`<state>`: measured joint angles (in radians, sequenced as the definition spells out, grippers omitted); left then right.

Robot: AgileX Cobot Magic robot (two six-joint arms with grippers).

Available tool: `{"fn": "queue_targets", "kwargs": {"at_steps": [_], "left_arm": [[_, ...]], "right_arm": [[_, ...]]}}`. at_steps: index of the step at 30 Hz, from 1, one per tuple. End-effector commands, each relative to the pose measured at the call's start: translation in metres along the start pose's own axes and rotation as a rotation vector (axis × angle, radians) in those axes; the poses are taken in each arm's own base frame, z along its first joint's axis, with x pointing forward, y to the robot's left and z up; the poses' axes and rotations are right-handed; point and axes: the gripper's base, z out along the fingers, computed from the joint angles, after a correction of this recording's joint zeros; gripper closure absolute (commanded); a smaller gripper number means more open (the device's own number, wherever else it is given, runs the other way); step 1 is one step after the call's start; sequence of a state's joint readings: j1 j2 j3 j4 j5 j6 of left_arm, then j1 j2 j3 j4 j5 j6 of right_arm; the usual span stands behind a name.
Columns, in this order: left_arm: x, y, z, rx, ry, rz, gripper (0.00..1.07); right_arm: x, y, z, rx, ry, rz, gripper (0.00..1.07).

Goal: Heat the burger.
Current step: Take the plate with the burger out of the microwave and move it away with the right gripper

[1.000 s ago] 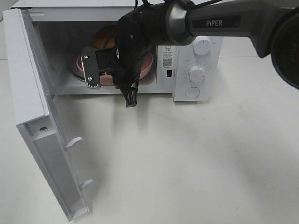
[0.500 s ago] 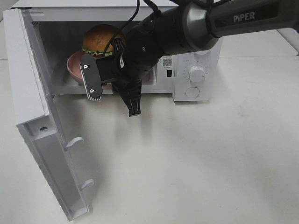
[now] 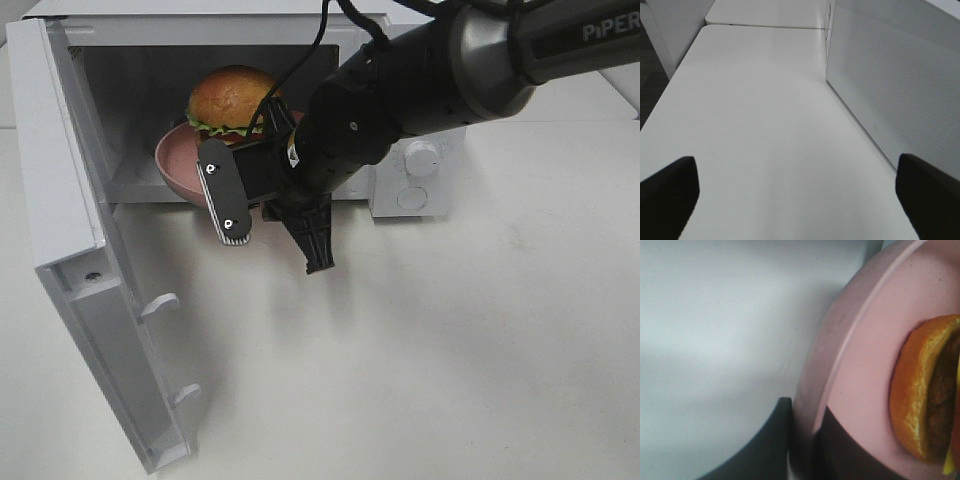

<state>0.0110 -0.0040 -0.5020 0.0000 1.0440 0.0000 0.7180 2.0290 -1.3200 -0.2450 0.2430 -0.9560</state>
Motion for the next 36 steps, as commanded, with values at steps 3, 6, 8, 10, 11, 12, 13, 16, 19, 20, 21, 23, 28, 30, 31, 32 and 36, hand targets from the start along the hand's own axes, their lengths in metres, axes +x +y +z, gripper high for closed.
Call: {"fn": "queue_targets", "kwargs": {"at_steps": [3,6,8,10,11,12,13,16,19,20,21,23,28,30,31,32,36], "left_arm": [[0.001,0.0,-0.002,-0.003,-0.027,-0.01,0.06],[0.001,0.0,-0.002,-0.003,-0.027,-0.01,0.06],[0.001,0.0,-0.002,-0.003,-0.027,-0.01,0.06],[0.001,0.0,-0.002,-0.003,-0.027,-0.01,0.06],[0.001,0.0,-0.002,-0.003,-0.027,-0.01,0.06],[0.001,0.0,-0.002,-0.003,-0.027,-0.01,0.06],[0.001,0.0,-0.002,-0.003,-0.027,-0.01,0.06],[0.001,0.0,-0.002,-0.003,-0.027,-0.01,0.06],[0.001,0.0,-0.002,-0.003,-0.027,-0.01,0.06],[0.001,0.0,-0.002,-0.003,-0.027,-0.01,0.06],[0.001,0.0,-0.002,-0.003,-0.027,-0.01,0.06],[0.001,0.0,-0.002,-0.003,-0.027,-0.01,0.06],[0.001,0.0,-0.002,-0.003,-0.027,-0.01,0.06],[0.001,0.0,-0.002,-0.003,-0.027,-0.01,0.06],[0.001,0.0,-0.002,-0.003,-0.027,-0.01,0.06],[0.001,0.0,-0.002,-0.003,-0.027,-0.01,0.06],[0.001,0.0,-0.002,-0.003,-0.027,-0.01,0.06]], "right_arm": [[-0.003,-0.002,-0.024,0.113,-0.064,-0.063,1.07],[0.0,0.006,-0.035,0.13,-0.081,-0.072,1.07],[0.001,0.008,-0.037,0.134,-0.086,-0.072,1.07],[0.003,0.013,-0.042,0.147,-0.099,-0.082,1.07],[0.004,0.016,-0.045,0.15,-0.102,-0.086,1.07],[0.006,0.022,-0.049,0.151,-0.107,-0.088,1.07],[0.006,0.022,-0.049,0.151,-0.107,-0.088,1.07],[0.011,0.032,-0.057,0.142,-0.107,-0.089,1.07],[0.016,0.044,-0.068,0.13,-0.103,-0.09,1.07],[0.016,0.044,-0.068,0.13,-0.103,-0.09,1.07],[0.017,0.046,-0.07,0.129,-0.103,-0.09,1.07],[0.02,0.05,-0.077,0.13,-0.103,-0.09,1.07],[0.025,0.06,-0.091,0.136,-0.105,-0.09,1.07],[0.028,0.065,-0.1,0.141,-0.107,-0.09,1.07],[0.028,0.065,-0.1,0.141,-0.107,-0.09,1.07],[0.031,0.071,-0.105,0.137,-0.106,-0.09,1.07],[0.035,0.079,-0.112,0.136,-0.105,-0.09,1.07]]}}
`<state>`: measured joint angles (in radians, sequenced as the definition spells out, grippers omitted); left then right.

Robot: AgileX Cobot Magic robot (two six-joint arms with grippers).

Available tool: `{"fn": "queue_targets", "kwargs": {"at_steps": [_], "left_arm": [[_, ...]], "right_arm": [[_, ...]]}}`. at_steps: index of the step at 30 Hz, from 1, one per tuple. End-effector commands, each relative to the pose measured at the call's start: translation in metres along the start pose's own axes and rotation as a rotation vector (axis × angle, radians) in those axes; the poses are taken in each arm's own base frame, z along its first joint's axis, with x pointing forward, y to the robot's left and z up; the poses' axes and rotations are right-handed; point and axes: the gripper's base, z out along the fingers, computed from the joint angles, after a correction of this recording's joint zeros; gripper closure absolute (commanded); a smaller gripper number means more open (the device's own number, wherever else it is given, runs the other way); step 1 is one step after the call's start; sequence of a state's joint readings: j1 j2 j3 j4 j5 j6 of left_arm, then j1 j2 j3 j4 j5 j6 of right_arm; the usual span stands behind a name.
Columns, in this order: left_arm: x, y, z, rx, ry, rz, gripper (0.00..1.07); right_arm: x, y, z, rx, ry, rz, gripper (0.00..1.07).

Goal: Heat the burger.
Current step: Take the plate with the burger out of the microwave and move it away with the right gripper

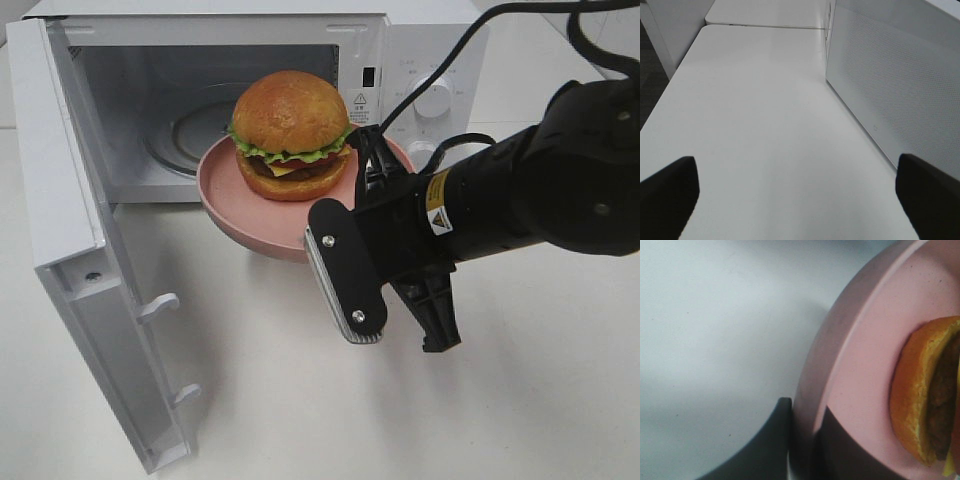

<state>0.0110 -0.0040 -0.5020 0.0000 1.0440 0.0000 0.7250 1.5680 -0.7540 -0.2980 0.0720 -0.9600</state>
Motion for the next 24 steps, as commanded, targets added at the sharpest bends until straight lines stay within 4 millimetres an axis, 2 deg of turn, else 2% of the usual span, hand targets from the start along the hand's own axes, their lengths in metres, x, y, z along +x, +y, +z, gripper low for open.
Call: {"fn": "queue_targets", "kwargs": {"at_steps": [1,11,13,16,24], "left_arm": [[0.001,0.0,-0.002,-0.003,-0.027,-0.01,0.06],[0.001,0.0,-0.002,-0.003,-0.027,-0.01,0.06],[0.001,0.0,-0.002,-0.003,-0.027,-0.01,0.06],[0.001,0.0,-0.002,-0.003,-0.027,-0.01,0.06],[0.001,0.0,-0.002,-0.003,-0.027,-0.01,0.06]], "right_arm": [[-0.001,-0.002,-0.015,0.084,-0.044,-0.024,1.07],[0.01,0.022,-0.043,0.065,-0.019,-0.022,1.07],[0.015,0.033,-0.055,0.054,-0.002,-0.02,1.07],[0.017,0.035,-0.059,0.052,0.003,-0.02,1.07],[0.027,0.053,-0.083,0.039,0.047,-0.031,1.07]]}}
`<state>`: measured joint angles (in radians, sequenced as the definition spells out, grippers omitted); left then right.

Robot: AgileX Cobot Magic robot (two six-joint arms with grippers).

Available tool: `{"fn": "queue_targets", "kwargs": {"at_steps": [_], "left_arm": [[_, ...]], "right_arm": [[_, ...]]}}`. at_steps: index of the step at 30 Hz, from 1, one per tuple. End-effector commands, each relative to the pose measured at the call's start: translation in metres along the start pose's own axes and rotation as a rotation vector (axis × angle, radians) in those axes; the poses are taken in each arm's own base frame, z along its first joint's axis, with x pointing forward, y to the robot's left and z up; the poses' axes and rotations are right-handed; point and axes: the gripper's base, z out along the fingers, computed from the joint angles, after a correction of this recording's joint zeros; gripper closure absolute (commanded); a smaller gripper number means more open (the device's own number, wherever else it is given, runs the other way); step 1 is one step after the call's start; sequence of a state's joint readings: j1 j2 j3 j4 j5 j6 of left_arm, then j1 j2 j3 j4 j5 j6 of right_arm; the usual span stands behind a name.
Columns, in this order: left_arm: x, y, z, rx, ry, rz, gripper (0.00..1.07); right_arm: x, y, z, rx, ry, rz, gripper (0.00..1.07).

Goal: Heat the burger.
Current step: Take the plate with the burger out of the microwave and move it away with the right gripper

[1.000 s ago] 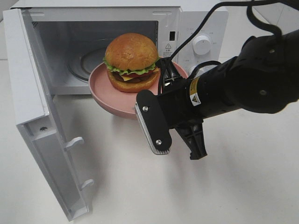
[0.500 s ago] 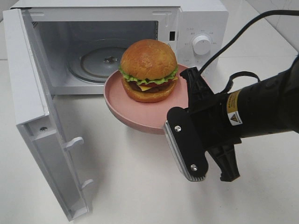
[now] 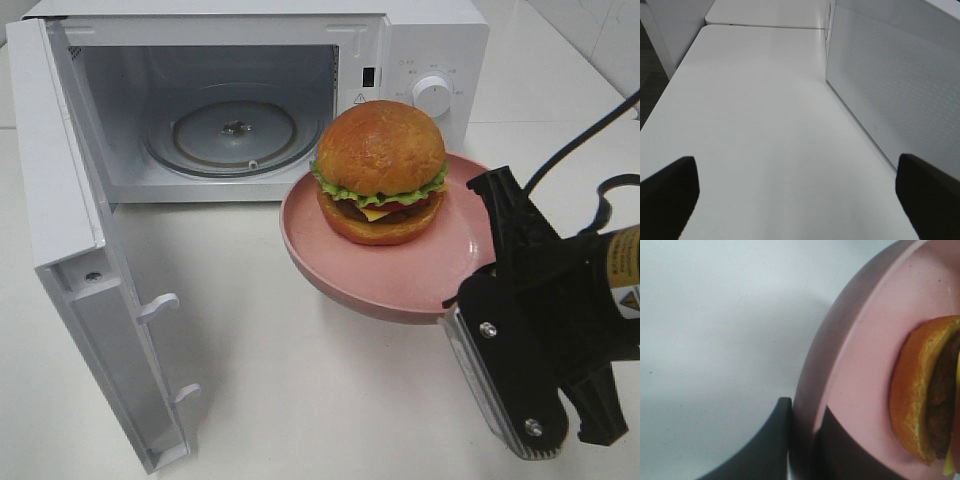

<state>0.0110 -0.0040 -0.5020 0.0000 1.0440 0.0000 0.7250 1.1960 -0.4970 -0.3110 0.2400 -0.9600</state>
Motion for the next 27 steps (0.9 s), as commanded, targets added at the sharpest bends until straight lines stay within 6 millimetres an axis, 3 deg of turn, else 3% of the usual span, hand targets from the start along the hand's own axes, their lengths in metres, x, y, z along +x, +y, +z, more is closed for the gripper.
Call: {"fn": "queue_targets", "kwargs": {"at_steps": [1,18,27], "left_arm": [[0.001,0.0,-0.002,-0.003,-0.027,-0.01,0.06],[0.001,0.0,-0.002,-0.003,-0.027,-0.01,0.06],[0.001,0.0,-0.002,-0.003,-0.027,-0.01,0.06]], "right_arm": [[0.004,0.002,-0.017,0.066,-0.008,-0.018,1.07],[0.026,0.032,-0.059,0.076,0.076,0.088,1.07],[0.036,0.037,-0.069,0.086,0.147,0.199,1.07]]}}
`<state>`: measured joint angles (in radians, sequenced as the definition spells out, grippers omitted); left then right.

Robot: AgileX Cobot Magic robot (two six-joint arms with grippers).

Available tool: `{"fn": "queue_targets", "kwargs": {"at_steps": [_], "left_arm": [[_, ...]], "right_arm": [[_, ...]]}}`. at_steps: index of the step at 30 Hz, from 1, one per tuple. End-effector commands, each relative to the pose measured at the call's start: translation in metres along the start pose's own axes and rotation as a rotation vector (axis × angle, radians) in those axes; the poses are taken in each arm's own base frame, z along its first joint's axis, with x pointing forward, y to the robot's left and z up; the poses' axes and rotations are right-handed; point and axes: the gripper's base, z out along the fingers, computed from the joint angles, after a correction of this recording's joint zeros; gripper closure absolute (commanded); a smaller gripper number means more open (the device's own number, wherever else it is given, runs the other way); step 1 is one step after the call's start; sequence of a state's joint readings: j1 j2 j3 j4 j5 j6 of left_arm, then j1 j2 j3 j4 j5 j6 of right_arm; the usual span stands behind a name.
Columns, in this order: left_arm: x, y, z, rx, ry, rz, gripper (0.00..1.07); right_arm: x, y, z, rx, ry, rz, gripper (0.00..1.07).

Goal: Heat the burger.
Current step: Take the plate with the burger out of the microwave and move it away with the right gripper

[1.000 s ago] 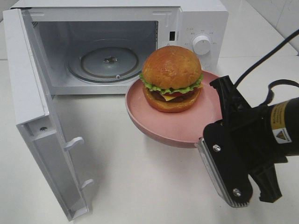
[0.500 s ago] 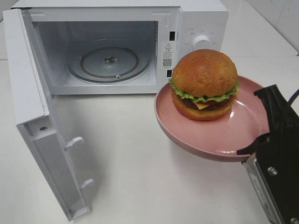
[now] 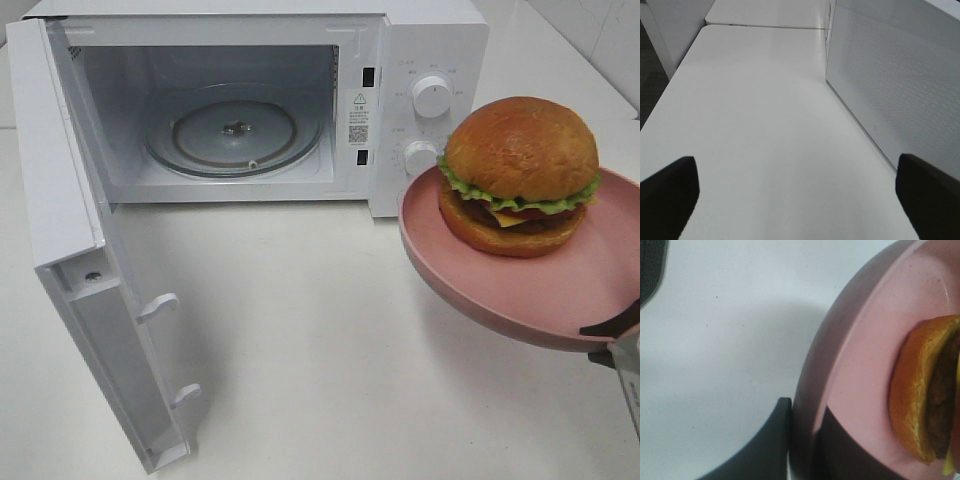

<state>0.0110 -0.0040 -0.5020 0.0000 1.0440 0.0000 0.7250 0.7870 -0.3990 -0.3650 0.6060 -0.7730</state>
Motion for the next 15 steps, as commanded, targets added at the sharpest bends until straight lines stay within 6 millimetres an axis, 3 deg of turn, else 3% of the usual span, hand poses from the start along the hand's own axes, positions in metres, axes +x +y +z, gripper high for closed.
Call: {"fn": "queue_targets", "kwargs": {"at_steps": [1,15], "left_arm": [[0.001,0.0,-0.002,-0.003,-0.027,-0.01,0.06],[0.001,0.0,-0.002,-0.003,-0.027,-0.01,0.06]], "right_arm": [[0.003,-0.006,-0.004,0.064,0.021,0.027,1.07],[0.019,-0.006,-0.005,0.104,0.186,0.217,1.07]]}}
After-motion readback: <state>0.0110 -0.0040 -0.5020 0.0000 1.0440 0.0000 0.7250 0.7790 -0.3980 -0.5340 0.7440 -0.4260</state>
